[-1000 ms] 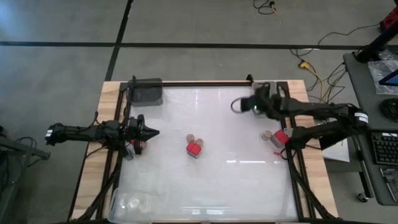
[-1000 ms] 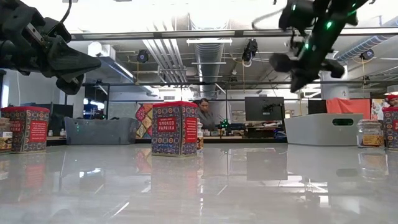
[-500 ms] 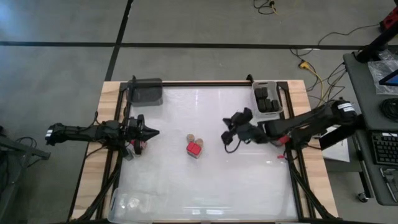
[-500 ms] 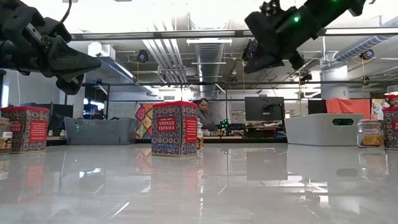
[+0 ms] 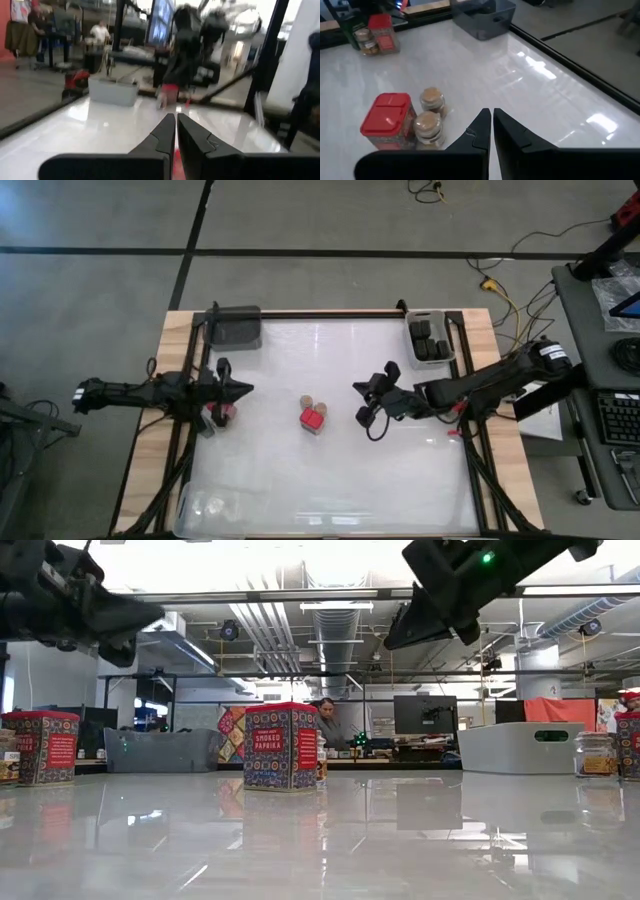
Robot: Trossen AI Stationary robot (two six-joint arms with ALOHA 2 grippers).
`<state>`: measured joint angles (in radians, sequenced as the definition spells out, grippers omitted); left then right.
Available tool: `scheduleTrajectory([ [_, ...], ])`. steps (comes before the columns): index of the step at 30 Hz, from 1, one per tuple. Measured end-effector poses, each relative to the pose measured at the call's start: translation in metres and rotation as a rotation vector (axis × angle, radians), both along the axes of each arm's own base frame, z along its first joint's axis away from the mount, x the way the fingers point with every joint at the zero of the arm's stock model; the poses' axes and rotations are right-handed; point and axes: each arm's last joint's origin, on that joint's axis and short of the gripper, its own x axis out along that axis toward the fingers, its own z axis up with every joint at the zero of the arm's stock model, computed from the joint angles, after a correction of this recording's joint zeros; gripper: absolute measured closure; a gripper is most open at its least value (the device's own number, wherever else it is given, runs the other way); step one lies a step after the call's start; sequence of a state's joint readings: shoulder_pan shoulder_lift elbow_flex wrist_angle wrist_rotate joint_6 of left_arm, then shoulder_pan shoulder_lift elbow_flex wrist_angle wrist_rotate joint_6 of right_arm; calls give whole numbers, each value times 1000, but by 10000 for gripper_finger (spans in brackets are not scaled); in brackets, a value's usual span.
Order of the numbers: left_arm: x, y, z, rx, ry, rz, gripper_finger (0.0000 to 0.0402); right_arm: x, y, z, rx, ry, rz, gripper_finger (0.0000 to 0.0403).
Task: Sort spices by type
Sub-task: Put the black seasoning can into the gray bin
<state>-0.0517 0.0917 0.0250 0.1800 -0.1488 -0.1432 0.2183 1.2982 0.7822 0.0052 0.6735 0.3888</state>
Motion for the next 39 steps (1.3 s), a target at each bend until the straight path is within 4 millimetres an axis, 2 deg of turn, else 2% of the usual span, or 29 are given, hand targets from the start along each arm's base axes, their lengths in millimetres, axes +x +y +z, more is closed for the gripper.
scheduleTrajectory([
  [5,-1,0,9,-193,-109,-21,398,-3,14,0,1,-2,49,390],
  [12,0,-1,9,-416,-129,-81,398,-5,26,1,-8,-6,90,390],
  [17,1,-8,19,-343,-192,-267,398,-6,28,1,0,-10,95,390],
  [20,4,-12,16,-258,-151,-338,398,-6,31,1,1,-16,103,390],
  [25,7,-16,17,-235,-81,-398,398,-7,36,2,7,-32,122,390],
  [29,3,-16,40,-149,117,-389,398,-7,37,3,44,-58,106,390],
  [33,-12,-11,66,-69,403,-267,398,-5,38,8,83,-90,87,390],
  [39,-29,-9,110,-98,505,-266,398,1,39,24,103,-151,65,390],
])
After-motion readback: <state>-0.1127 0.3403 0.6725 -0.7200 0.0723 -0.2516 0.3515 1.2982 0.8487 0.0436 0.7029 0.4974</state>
